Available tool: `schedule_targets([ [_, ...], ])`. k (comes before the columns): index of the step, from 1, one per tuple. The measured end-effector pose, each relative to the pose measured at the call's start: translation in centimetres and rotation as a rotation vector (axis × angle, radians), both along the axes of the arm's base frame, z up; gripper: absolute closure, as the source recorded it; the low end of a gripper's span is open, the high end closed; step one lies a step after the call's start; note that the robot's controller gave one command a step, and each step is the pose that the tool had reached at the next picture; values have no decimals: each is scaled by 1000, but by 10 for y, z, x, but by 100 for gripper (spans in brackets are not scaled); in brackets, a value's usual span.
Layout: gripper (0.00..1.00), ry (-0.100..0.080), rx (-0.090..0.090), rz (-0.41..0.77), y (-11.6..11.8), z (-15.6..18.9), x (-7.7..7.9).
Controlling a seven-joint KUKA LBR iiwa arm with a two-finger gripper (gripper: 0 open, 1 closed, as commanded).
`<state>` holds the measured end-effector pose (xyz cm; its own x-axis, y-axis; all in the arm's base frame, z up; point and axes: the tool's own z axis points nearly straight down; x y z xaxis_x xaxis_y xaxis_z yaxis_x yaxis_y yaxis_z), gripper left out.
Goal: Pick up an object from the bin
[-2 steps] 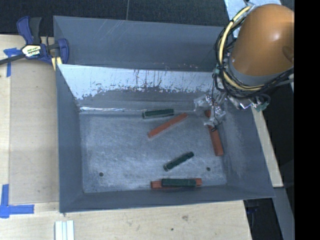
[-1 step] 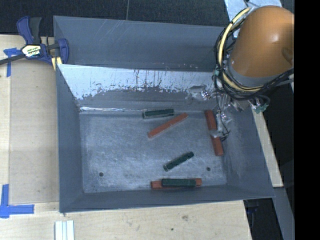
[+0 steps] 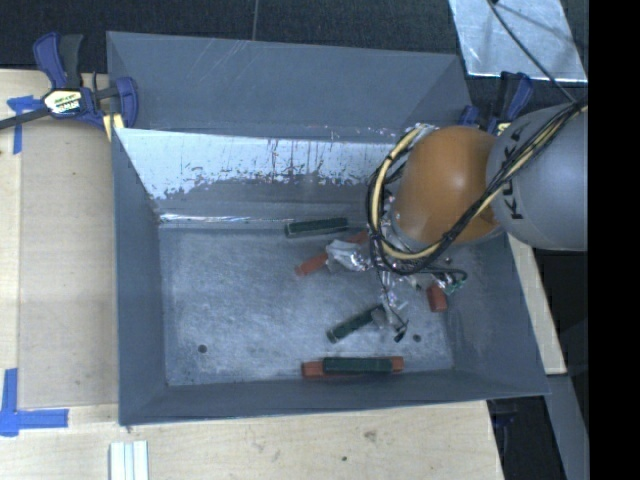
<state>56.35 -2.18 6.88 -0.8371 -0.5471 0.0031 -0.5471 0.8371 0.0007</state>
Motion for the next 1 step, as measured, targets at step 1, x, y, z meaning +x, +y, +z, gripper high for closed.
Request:
schedule_targets([
  [1,0,-2,2,293,15,1,-36],
])
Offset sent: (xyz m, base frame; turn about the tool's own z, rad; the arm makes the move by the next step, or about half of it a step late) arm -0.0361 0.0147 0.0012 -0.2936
